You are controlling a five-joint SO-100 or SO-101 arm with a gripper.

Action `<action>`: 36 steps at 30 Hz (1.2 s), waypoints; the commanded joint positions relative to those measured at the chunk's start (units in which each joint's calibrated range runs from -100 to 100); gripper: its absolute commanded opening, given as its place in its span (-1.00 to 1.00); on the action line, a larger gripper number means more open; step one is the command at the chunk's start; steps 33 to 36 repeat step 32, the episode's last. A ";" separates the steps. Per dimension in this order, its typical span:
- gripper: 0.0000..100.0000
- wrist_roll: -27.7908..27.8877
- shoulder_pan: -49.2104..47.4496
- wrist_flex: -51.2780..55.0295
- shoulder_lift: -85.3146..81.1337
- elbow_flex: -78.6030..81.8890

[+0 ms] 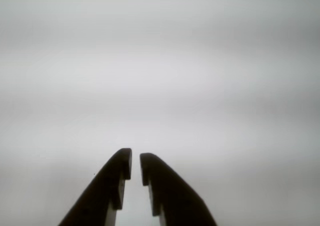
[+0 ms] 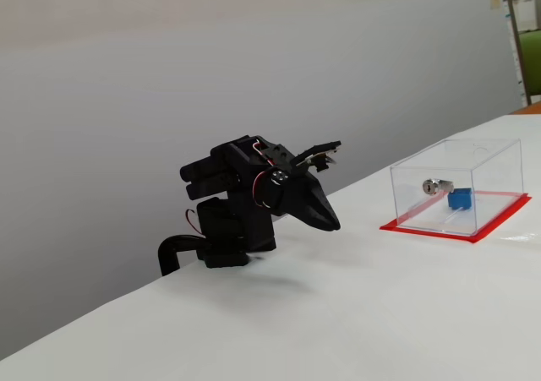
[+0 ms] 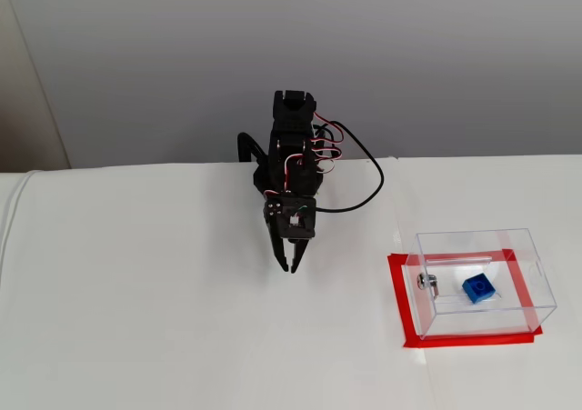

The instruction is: Pick the blue lego brick and place it into the transparent box

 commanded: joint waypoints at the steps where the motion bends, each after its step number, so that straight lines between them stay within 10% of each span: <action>1: -0.97 -1.24 0.64 3.95 -0.76 0.87; 36: -0.97 -3.28 1.08 4.56 -0.59 0.68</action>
